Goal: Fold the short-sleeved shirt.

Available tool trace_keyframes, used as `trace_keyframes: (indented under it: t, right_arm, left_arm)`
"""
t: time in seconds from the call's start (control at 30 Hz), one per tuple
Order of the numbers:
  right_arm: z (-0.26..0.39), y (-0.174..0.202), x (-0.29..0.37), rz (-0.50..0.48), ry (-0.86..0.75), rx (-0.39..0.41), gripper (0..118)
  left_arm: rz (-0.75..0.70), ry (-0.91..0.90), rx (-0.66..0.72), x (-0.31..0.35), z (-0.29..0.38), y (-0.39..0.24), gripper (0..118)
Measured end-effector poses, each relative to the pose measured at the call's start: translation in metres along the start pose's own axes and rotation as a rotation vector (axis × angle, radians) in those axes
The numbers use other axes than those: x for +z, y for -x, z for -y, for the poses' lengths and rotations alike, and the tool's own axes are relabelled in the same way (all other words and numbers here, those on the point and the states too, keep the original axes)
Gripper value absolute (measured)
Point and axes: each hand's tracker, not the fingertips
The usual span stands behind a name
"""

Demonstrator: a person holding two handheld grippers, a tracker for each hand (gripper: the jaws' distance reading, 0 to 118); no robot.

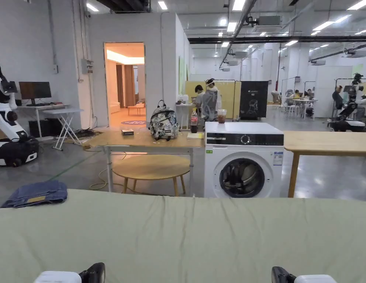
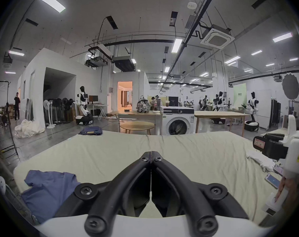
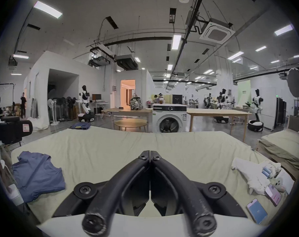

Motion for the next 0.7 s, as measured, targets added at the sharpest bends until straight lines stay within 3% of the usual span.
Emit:
trace_keyframes:
  t: [0.1,0.3,0.37,0.4,0.43,0.47,0.5,0.6,0.7]
  right_arm:
    - [0.002,0.029,-0.009,-0.085,0.008,0.015,0]
    - [0.01,0.067,-0.023,-0.266,0.05,-0.035,0]
    - [0.017,0.072,-0.026,-0.287,0.066,-0.024,0]
    - [0.021,0.074,-0.026,-0.289,0.076,-0.012,0]
    - [0.024,0.075,-0.026,-0.293,0.085,-0.005,0]
    - [0.029,0.073,-0.027,-0.299,0.098,0.002,0]
    - [0.033,0.071,-0.027,-0.299,0.114,0.004,0]
    - [0.045,0.061,-0.032,-0.291,0.166,-0.03,0]
    - [0.053,0.048,-0.039,-0.26,0.215,-0.081,0]
  left_arm:
    - [-0.066,0.001,-0.022,0.02,0.0,0.025,0]
    - [-0.175,0.096,-0.069,0.051,0.003,0.084,0]
    - [-0.142,0.133,-0.055,0.055,0.006,0.108,0]
    - [-0.127,0.155,-0.051,0.054,0.009,0.122,6]
    - [-0.12,0.168,-0.058,0.052,0.013,0.134,28]
    - [-0.121,0.239,-0.075,0.042,0.017,0.149,76]
    - [-0.133,0.318,-0.091,0.031,0.021,0.163,87]
    - [-0.123,0.478,-0.089,-0.007,0.046,0.205,87]
    - [-0.076,0.63,0.083,-0.055,0.089,0.253,87]
